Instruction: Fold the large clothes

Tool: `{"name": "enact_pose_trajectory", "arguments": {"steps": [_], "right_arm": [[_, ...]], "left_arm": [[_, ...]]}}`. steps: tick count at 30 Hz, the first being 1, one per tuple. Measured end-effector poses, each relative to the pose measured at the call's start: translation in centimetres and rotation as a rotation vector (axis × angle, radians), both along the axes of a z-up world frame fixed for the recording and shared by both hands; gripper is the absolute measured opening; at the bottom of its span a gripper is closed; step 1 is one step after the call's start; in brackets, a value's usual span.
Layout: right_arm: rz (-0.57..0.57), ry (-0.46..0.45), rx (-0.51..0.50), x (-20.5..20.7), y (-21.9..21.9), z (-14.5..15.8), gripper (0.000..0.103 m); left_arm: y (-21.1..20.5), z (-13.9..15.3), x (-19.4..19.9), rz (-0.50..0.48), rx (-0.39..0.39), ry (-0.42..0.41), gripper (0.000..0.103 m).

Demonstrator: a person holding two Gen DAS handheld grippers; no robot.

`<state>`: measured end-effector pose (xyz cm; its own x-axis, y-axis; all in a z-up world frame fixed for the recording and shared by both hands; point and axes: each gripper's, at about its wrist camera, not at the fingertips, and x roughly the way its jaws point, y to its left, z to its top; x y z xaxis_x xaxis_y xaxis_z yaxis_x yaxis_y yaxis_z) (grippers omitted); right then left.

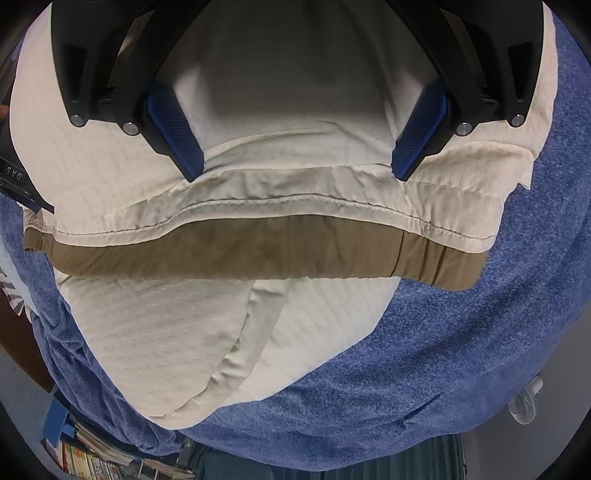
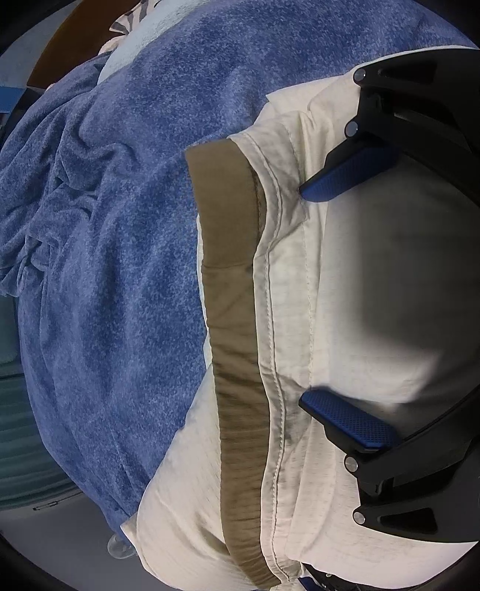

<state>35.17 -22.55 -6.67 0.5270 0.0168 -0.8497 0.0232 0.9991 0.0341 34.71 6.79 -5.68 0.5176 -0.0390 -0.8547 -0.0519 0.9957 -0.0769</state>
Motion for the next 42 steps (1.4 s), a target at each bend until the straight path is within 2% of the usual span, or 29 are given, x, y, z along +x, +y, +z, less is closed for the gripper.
{"name": "enact_pose_trajectory", "arguments": {"steps": [3, 7, 10, 13, 15, 18, 19, 22, 26, 29, 31, 33, 36, 39, 42], "right_arm": [[-0.005, -0.023, 0.002, -0.1, 0.0, 0.0, 0.098], [0.013, -0.051, 0.022, -1.7, -0.4, 1.1, 0.097], [0.098, -0.068, 0.072, -5.1, -1.3, 3.2, 0.096], [0.205, -0.092, 0.009, -9.6, -2.1, 4.5, 0.096], [0.218, -0.091, -0.004, -12.6, -4.0, 4.3, 0.096], [0.228, -0.081, -0.048, -15.2, -5.9, 2.8, 0.096], [0.223, -0.086, -0.043, -16.0, -6.4, 2.3, 0.096], [0.175, -0.097, 0.022, -16.0, -7.8, 1.6, 0.096], [0.145, -0.1, 0.121, -15.7, -9.1, 0.8, 0.098], [0.131, -0.134, 0.103, -17.3, -9.0, 2.2, 0.096], [0.173, -0.172, 0.076, -18.5, -8.5, 3.4, 0.096], [0.234, -0.232, 0.046, -20.0, -7.9, 4.7, 0.096], [0.284, -0.263, 0.018, -21.0, -7.3, 5.3, 0.097], [0.27, -0.298, -0.059, -21.6, -6.9, 5.6, 0.095], [0.255, -0.366, -0.155, -22.8, -6.3, 6.3, 0.095]], "left_arm": [[0.1, -0.1, -0.2, 0.004, -0.007, -0.032, 0.098], [-0.2, 1.4, -1.9, -0.017, 0.028, -0.047, 0.097], [0.2, 3.3, -5.1, -0.071, 0.046, -0.059, 0.097], [2.2, 3.9, -9.1, -0.101, 0.003, -0.048, 0.097], [3.8, 3.5, -11.5, -0.1, -0.013, -0.022, 0.097], [3.7, 2.5, -14.2, -0.15, 0.06, -0.02, 0.097], [3.7, 2.3, -14.3, -0.156, 0.058, -0.017, 0.097], [5.1, 0.9, -13.4, -0.127, -0.018, 0.008, 0.098], [5.2, 0.9, -13.1, -0.126, -0.015, 0.005, 0.097], [5.0, 3.4, -14.9, -0.135, 0.019, -0.03, 0.097], [4.4, 5.0, -16.7, -0.193, -0.018, -0.053, 0.097], [3.1, 5.9, -18.7, -0.278, -0.015, -0.06, 0.097], [1.7, 4.5, -20.7, -0.334, 0.088, -0.007, 0.097], [2.2, 3.4, -22.3, -0.349, 0.109, -0.035, 0.097], [2.3, 2.0, -23.0, -0.339, 0.104, -0.024, 0.097]]}}
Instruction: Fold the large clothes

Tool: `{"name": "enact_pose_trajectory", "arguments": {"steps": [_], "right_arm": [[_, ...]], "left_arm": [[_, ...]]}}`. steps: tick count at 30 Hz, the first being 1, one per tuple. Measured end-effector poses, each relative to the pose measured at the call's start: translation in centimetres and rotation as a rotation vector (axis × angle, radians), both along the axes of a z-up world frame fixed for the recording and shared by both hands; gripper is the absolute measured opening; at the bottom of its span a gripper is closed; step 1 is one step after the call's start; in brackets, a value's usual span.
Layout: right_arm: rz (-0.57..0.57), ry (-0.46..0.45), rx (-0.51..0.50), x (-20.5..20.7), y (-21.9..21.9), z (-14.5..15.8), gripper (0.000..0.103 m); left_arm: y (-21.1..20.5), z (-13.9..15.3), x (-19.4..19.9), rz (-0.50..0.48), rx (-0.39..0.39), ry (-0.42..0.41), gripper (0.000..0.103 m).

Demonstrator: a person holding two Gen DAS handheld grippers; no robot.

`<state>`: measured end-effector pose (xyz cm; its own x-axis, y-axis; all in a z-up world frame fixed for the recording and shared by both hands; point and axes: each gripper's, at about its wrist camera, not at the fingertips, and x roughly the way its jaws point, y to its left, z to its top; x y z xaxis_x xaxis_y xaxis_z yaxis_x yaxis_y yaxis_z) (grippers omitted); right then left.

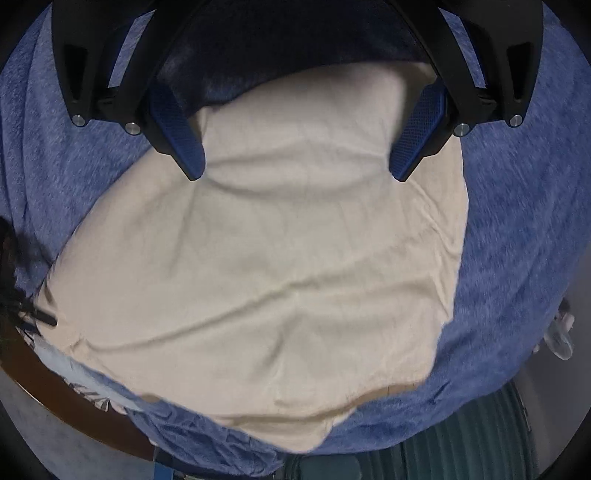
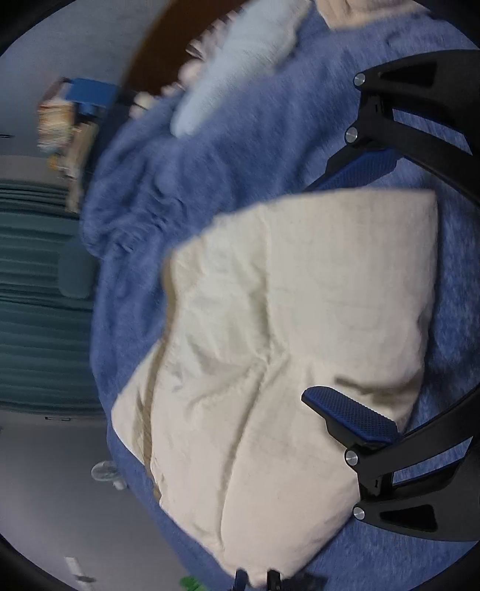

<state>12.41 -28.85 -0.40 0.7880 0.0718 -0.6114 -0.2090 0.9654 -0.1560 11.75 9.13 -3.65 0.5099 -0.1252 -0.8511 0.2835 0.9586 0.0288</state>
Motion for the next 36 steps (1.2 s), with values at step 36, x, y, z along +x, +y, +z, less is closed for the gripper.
{"name": "enact_pose_trajectory", "arguments": {"steps": [36], "right_arm": [[-0.008, 0.246, 0.04, 16.3, -4.3, -2.2, 0.096]], "left_arm": [[5.1, 1.8, 14.5, 0.088, 0.016, -0.153, 0.097]]}}
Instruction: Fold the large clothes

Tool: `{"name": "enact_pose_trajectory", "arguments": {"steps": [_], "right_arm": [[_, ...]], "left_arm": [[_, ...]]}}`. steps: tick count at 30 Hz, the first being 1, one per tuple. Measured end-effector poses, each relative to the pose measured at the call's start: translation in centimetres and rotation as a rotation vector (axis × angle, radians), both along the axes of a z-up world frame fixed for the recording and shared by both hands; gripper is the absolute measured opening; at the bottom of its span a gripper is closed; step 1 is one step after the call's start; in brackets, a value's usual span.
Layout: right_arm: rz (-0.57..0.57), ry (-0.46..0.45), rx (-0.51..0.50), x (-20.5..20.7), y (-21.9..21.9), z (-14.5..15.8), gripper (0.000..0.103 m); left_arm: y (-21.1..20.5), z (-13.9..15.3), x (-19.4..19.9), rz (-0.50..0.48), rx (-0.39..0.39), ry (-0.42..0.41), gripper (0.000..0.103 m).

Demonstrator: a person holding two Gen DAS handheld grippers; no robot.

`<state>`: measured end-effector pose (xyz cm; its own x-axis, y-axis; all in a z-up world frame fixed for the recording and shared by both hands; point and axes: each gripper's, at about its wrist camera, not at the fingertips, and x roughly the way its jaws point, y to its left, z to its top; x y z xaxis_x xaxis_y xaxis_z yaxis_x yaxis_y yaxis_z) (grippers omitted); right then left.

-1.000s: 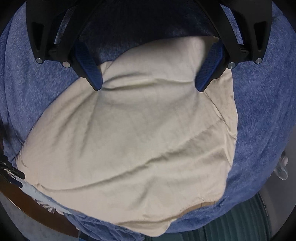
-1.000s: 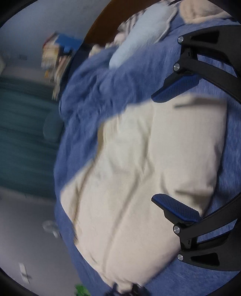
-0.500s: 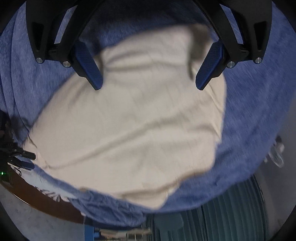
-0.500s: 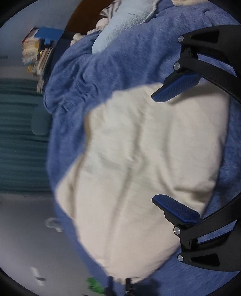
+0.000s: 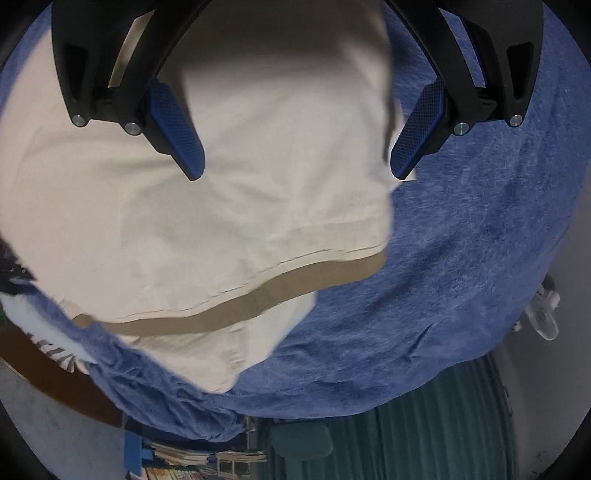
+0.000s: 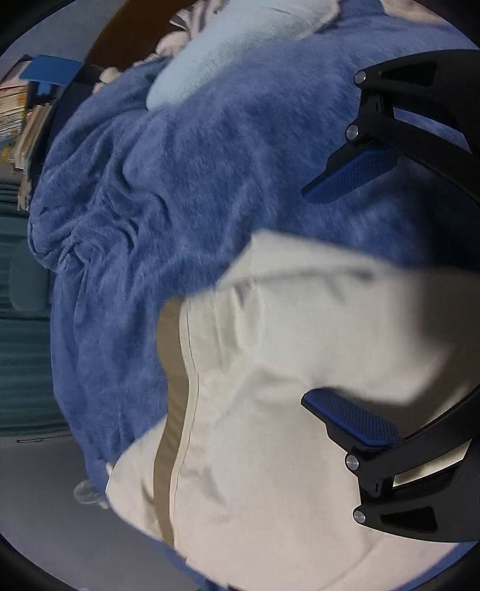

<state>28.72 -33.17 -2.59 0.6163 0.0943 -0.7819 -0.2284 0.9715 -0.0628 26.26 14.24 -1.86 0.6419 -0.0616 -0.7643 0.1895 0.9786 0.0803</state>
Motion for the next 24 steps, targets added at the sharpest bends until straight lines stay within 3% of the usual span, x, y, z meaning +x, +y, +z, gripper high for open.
{"name": "enact_pose_trajectory", "arguments": {"steps": [2, 5, 8, 11, 13, 15, 17, 19, 24], "right_arm": [[0.013, 0.03, 0.052, 0.3, -1.0, -0.8, 0.096], [0.01, 0.08, 0.164, 0.5, -2.5, -1.6, 0.096], [0.017, 0.104, 0.251, 0.4, -3.2, -2.2, 0.096], [0.025, 0.154, 0.395, 0.3, -4.8, -3.1, 0.091], [0.041, 0.169, 0.431, 0.1, -4.9, -3.1, 0.086], [0.065, 0.176, 0.461, -0.2, -5.0, -3.1, 0.08], [0.083, 0.193, 0.496, -0.4, -5.2, -3.1, 0.073], [0.09, 0.234, 0.559, 0.0, -5.6, -3.7, 0.073], [0.091, 0.264, 0.674, 1.7, -5.7, -4.8, 0.069]], "left_arm": [[2.1, -0.9, 0.0, 0.041, -0.025, 0.012, 0.097], [5.8, -2.4, -0.4, 0.083, -0.139, 0.06, 0.097], [7.8, -3.1, -1.2, 0.049, -0.307, 0.088, 0.087], [8.3, -3.5, -1.3, 0.034, -0.366, 0.117, 0.084], [8.5, -3.7, -1.3, 0.015, -0.427, 0.143, 0.071], [8.6, -3.5, -1.6, -0.009, -0.479, 0.154, 0.064], [8.4, -3.6, -2.0, -0.02, -0.484, 0.169, 0.064], [8.5, -4.3, -2.1, -0.021, -0.525, 0.196, 0.064], [9.0, -6.2, 0.6, -0.027, -0.688, 0.231, 0.064]]}}
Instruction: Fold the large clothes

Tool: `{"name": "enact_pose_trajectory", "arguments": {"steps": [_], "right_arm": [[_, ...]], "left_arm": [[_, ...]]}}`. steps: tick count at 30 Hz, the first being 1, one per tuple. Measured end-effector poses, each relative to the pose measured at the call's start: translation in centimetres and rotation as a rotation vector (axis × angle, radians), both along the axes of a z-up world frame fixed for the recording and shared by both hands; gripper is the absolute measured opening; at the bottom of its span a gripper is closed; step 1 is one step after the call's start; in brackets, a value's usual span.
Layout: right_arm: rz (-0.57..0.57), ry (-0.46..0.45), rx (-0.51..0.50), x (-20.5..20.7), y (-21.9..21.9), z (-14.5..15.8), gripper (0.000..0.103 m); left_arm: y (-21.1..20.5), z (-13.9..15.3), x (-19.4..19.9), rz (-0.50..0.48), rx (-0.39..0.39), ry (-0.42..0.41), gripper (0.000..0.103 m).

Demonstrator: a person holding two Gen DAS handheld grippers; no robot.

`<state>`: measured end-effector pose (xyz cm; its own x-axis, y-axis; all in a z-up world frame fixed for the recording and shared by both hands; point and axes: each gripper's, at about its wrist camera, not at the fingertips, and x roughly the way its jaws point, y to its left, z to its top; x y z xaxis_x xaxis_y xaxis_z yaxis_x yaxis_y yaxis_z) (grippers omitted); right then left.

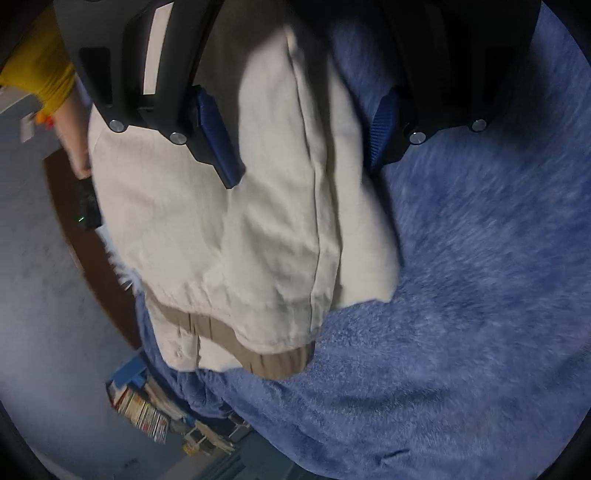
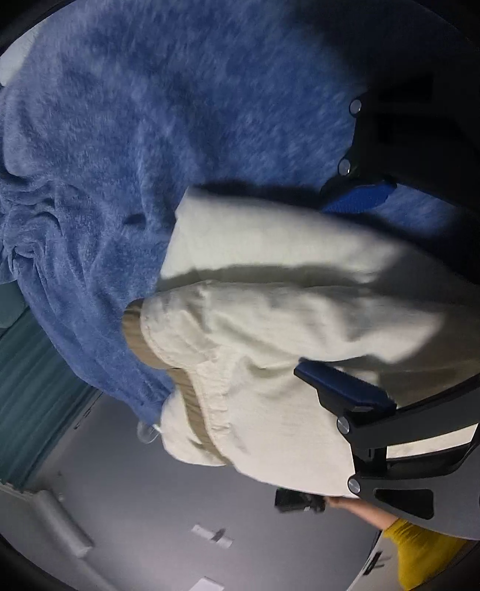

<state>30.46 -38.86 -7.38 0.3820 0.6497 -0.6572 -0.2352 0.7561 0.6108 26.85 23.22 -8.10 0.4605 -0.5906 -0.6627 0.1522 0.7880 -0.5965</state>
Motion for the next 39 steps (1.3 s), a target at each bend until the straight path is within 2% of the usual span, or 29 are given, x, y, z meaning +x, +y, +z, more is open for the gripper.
{"name": "enact_pose_trajectory", "arguments": {"steps": [4, 6, 7, 8, 9, 10, 12, 14, 18, 21, 28, 32, 35, 37, 39], "right_arm": [[-0.017, -0.014, 0.021, 1.7, 0.7, -0.1, 0.059], [-0.036, -0.034, 0.03, 1.7, 0.8, 0.0, 0.05], [-0.038, -0.051, 0.019, 1.5, 1.0, 0.3, 0.042], [-0.039, -0.073, 0.0, 1.1, 1.1, 0.8, 0.032], [-0.039, -0.125, -0.055, 0.1, 1.5, 2.1, 0.029], [-0.041, -0.152, -0.101, -0.5, 1.9, 3.0, 0.024], [-0.036, -0.252, -0.284, -2.8, 3.8, 5.6, 0.018], [-0.031, -0.355, -0.43, -5.4, 5.9, 8.2, 0.014], [-0.051, -0.48, -0.5, -9.9, 8.0, 11.9, 0.011], [-0.092, -0.521, -0.501, -12.6, 9.0, 14.5, 0.01], [-0.167, -0.634, -0.416, -20.1, 9.4, 21.1, 0.01], [-0.145, -0.625, -0.357, -24.2, 8.1, 24.0, 0.009], [-0.13, -0.554, -0.275, -25.9, 6.1, 23.8, 0.01], [-0.131, -0.499, -0.248, -25.5, 5.4, 22.1, 0.01], [-0.126, -0.407, -0.214, -24.5, 4.9, 19.6, 0.01]], "left_arm": [[-1.2, -0.6, 2.2, -0.027, -0.034, -0.032, 0.064], [-1.4, -1.0, 2.9, -0.032, -0.048, -0.032, 0.064], [-1.6, -1.0, 3.2, -0.035, -0.046, -0.03, 0.062], [-2.0, -0.6, 3.0, -0.044, -0.026, -0.047, 0.056], [-2.5, 0.2, 2.5, -0.06, -0.003, -0.074, 0.037], [-3.3, 1.5, 1.9, -0.075, 0.062, -0.118, 0.024], [-4.9, 3.8, 0.8, -0.098, 0.181, -0.179, 0.016], [-5.6, 5.6, -0.6, -0.113, 0.247, -0.216, 0.012], [-6.3, 9.0, -3.7, -0.107, 0.264, -0.256, 0.01], [-6.7, 11.1, -6.2, -0.082, 0.284, -0.281, 0.009], [-6.5, 16.7, -13.6, -0.031, 0.252, -0.369, 0.008], [-5.1, 20.6, -17.8, -0.037, 0.213, -0.395, 0.008], [-3.5, 21.4, -20.7, -0.039, 0.194, -0.373, 0.008], [-3.1, 20.7, -21.4, -0.034, 0.198, -0.341, 0.009], [-2.7, 18.3, -21.7, -0.022, 0.186, -0.274, 0.009]]}}
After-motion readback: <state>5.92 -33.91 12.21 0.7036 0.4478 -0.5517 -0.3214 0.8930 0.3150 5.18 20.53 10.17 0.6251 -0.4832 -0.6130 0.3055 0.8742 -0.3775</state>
